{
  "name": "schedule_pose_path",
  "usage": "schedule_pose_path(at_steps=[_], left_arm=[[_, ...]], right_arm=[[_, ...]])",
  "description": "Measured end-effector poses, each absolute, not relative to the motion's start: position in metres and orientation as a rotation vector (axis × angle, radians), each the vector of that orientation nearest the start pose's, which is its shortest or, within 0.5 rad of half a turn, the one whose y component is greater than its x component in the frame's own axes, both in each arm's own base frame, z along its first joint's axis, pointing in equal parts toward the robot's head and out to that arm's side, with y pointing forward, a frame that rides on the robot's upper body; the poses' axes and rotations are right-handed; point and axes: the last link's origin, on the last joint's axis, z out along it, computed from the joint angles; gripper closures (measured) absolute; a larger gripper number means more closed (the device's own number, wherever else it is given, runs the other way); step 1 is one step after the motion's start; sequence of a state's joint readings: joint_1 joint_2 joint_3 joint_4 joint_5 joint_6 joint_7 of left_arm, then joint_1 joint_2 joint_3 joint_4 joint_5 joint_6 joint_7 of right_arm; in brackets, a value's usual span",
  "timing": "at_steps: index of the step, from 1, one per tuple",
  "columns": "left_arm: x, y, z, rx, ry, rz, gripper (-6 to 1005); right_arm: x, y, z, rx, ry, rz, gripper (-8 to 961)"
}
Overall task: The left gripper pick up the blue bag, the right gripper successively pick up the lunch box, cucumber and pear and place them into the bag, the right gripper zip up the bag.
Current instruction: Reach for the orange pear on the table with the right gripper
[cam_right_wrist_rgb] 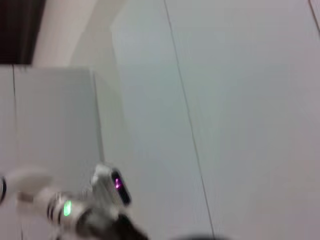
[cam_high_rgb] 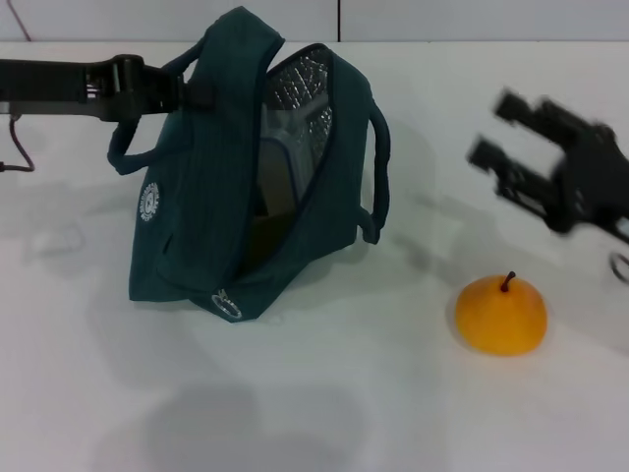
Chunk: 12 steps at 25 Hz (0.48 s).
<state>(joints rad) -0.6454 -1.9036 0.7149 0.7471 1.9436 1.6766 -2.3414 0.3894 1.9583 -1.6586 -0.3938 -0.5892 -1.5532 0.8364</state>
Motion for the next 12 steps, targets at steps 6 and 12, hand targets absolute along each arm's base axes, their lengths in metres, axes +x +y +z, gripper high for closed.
schedule_pose_path(at_steps=[6,12], left_arm=[[-0.226,0.374,0.084,-2.514,-1.593,-0.788,945],[-0.225,0.375,0.083,-2.513,-1.589,-0.791,945]], right_arm=[[0.285,0.27,-0.015,-2.391,0.349,1.124,324],[0.297,0.26,-0.029,-2.386,0.378,1.042,363]])
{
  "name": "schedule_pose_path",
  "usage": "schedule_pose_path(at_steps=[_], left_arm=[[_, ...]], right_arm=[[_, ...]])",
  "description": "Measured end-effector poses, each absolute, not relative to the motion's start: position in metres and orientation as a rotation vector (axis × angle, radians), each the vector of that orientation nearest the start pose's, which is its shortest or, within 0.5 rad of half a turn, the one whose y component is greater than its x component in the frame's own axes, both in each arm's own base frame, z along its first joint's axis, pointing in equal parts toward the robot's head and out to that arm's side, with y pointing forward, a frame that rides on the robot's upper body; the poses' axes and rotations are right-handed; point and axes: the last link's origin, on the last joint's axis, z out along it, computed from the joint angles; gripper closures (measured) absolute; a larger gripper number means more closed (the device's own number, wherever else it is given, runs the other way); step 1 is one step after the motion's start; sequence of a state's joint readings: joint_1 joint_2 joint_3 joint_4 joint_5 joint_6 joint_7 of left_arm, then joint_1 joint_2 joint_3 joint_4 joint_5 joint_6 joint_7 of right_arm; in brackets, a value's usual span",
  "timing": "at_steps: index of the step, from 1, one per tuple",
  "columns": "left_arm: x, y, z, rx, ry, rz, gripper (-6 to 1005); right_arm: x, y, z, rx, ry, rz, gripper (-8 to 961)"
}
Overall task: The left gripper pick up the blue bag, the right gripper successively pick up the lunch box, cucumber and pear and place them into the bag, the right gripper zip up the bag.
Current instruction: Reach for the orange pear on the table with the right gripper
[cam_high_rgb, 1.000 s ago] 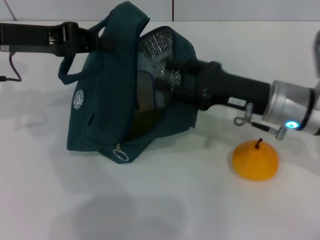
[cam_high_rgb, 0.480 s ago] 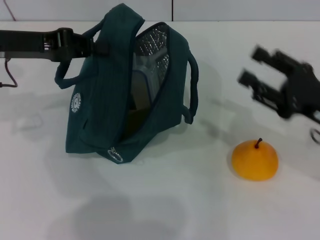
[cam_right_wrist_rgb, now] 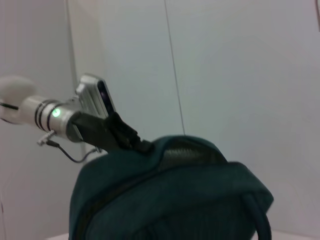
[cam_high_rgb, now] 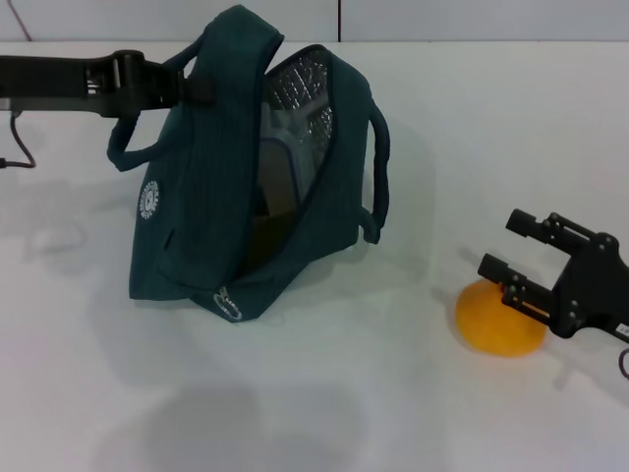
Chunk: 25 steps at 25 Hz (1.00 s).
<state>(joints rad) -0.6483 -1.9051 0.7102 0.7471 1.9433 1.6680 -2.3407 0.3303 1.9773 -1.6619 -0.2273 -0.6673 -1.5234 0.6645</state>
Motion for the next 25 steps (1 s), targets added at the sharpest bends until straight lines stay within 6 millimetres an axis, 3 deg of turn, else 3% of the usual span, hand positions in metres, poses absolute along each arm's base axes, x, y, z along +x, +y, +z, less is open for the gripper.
schedule_pose_path(at_steps=[25], left_arm=[[-0.226,0.375,0.084,-2.509,-1.59,-0.793,945]], right_arm=[[0.303,0.251,-0.045,-2.413,0.451,0.988,558]])
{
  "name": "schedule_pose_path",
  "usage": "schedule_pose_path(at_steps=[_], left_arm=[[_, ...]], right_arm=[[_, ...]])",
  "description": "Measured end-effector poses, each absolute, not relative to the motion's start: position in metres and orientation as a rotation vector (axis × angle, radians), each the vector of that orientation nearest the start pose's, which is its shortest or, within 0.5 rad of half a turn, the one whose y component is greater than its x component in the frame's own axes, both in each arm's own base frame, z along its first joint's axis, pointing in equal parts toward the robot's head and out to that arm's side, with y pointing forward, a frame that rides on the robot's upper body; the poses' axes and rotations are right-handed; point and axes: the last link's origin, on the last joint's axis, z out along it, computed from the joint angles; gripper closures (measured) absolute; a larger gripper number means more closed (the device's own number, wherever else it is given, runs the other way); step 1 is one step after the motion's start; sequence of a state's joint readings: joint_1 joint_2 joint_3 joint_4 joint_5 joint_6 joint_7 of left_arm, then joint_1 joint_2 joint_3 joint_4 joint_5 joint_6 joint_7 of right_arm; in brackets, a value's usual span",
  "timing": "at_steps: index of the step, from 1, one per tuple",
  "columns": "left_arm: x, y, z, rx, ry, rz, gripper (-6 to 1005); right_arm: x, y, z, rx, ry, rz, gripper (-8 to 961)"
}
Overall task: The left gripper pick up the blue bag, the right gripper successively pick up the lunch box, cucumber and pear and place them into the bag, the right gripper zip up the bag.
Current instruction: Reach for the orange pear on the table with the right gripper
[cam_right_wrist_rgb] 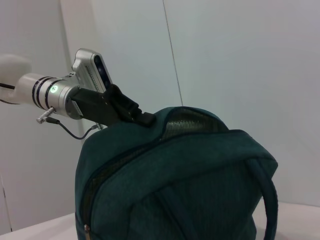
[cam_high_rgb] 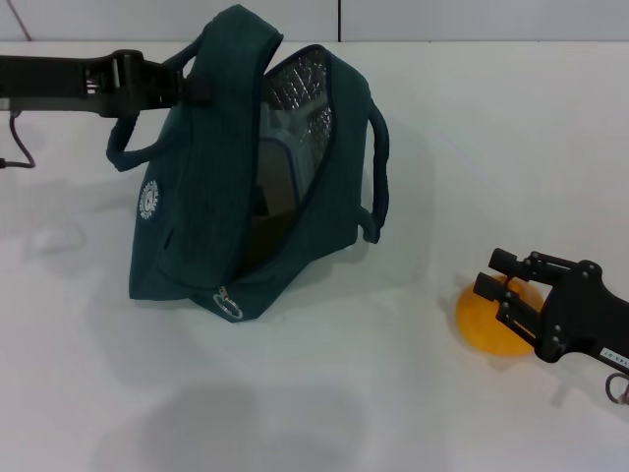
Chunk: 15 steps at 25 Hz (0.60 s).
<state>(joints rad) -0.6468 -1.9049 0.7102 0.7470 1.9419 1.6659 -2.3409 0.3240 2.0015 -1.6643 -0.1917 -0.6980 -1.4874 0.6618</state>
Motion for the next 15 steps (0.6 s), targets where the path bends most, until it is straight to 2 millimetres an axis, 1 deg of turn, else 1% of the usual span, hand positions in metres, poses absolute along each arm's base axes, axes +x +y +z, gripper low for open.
schedule_pose_path(at_steps=[12,15], left_arm=[[-0.2277,0.374,0.0835,-2.505,-1.597,-0.792,945],[-0.2281,0.3737,0.0835,-2.505,-1.598,-0.792,945]], right_arm=[[0.3023,0.2514,-0.0447,-2.413,0.444,0.992,716],[0.3018,0.2516,-0.0445,-2.413,0.443,0.995,715]])
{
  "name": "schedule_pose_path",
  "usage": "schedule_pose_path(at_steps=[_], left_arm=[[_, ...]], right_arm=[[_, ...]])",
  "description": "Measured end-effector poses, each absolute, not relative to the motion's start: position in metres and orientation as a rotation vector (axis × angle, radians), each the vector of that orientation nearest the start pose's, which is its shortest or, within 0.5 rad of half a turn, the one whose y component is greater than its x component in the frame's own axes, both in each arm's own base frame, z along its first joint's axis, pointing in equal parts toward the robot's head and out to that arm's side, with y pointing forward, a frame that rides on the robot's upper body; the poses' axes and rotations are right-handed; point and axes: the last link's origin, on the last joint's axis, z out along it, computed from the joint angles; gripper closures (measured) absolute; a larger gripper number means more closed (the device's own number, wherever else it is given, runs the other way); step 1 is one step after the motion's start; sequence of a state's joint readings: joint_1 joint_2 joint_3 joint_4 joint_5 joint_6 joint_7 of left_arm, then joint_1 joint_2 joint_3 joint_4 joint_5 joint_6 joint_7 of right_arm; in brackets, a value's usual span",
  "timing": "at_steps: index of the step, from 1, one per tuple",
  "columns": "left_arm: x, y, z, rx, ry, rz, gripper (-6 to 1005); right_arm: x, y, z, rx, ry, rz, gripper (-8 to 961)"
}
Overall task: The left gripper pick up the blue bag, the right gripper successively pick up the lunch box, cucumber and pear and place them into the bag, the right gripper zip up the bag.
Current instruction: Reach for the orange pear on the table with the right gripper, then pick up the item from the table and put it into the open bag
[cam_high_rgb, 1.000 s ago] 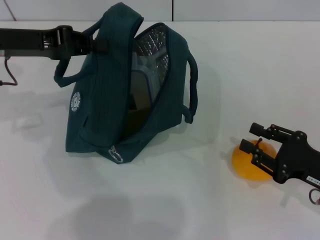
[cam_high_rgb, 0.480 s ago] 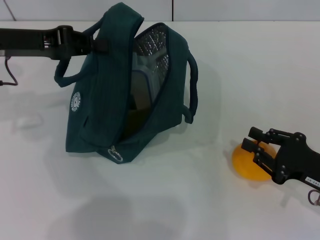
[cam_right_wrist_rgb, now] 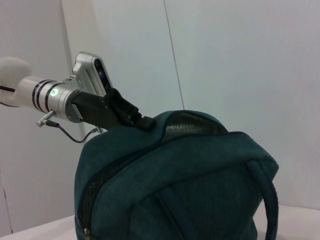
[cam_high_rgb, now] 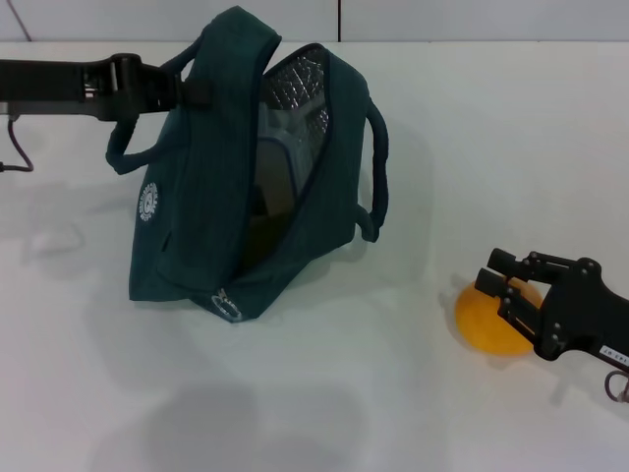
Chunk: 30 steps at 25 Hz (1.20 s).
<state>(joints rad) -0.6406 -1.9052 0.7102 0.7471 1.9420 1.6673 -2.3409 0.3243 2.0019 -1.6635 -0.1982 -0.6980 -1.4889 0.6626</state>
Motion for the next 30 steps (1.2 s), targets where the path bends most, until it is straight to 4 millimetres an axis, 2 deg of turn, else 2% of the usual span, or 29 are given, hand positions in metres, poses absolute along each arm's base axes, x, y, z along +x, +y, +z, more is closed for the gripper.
schedule_pose_path(at_steps=[8,13,30], left_arm=[[-0.2283,0.3732,0.0835,-2.505,-1.599,-0.792,945],[-0.2283,0.3732,0.0835,-2.505,-1.599,-0.792,945],[-0.2266,0.3746,0.0838,-2.509,-1.592,-0.792,946]], right_arm=[[0.3018,0.2514,-0.0453,-2.414,0.445,0.994,733],[0.3023,0.2512,-0.0448,-2.409,0.451,0.995,811],[0.3036,0.2525,-0.042,-2.393,0.462,0.999,914]])
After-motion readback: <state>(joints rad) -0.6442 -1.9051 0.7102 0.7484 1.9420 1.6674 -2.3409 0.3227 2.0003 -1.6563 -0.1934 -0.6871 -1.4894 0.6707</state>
